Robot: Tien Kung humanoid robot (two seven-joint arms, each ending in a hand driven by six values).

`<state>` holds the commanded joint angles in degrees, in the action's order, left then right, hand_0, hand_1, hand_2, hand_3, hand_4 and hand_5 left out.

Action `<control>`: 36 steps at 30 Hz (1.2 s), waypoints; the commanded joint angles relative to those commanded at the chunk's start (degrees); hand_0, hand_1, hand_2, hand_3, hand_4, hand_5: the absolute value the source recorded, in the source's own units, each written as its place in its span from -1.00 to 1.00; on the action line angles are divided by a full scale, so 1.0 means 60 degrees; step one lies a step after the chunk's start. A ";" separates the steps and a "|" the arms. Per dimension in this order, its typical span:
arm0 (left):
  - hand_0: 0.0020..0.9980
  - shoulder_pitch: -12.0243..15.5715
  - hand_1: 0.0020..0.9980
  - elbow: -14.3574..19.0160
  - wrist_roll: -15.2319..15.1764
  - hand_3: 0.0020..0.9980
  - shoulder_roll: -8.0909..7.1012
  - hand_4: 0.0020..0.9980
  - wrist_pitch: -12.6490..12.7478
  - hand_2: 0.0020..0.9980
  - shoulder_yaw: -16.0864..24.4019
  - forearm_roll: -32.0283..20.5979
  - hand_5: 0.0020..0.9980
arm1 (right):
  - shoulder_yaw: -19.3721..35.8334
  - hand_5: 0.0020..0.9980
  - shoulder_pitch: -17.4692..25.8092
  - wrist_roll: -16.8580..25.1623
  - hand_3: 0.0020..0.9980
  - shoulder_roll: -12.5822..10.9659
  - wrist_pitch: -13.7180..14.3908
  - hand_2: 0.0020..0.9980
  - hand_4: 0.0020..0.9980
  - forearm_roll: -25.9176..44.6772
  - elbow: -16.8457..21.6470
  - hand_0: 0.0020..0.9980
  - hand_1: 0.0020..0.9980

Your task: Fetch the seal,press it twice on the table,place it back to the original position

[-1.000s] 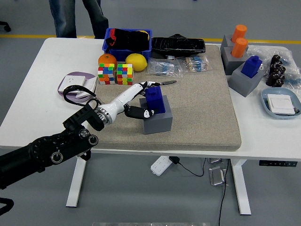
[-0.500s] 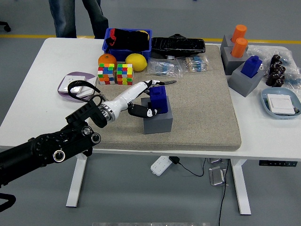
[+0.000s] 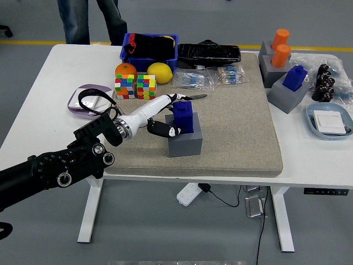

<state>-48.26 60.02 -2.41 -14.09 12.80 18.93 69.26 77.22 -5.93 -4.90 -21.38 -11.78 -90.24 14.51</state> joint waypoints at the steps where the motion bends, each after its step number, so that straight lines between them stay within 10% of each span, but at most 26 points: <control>1: 0.78 -0.0020 -0.12 0.0004 0.0016 0.81 -0.0018 0.03 -0.0013 -0.32 -0.0005 0.0017 -1.00 | 0.0001 0.11 -0.0003 0.0000 0.33 -0.0001 0.0000 0.41 0.55 -0.0003 0.0000 0.61 0.42; 32: 0.77 -0.0038 -0.10 -0.0162 0.0244 0.81 0.0102 0.01 -0.0326 -0.31 -0.0150 -0.0413 -1.00 | 0.0032 0.12 -0.0025 0.0005 0.33 0.0018 0.0001 0.41 0.55 -0.0017 0.0007 0.60 0.42; 33: 0.85 -0.0037 0.57 -0.0172 0.0237 0.82 0.0104 0.29 -0.0335 0.26 -0.0157 -0.0438 -1.00 | 0.0038 0.11 -0.0023 0.0005 0.33 0.0017 0.0003 0.41 0.55 -0.0017 0.0006 0.60 0.42; 36: 0.85 -0.0040 0.57 -0.0190 0.0207 0.82 0.0110 0.29 -0.0350 0.26 -0.0144 -0.0493 -1.00 | 0.0047 0.11 -0.0020 0.0007 0.33 0.0012 0.0003 0.41 0.55 -0.0022 0.0004 0.60 0.42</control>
<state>-48.50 58.88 -1.17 -13.44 10.70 18.06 66.30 77.50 -6.05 -4.86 -21.31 -11.76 -90.37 14.53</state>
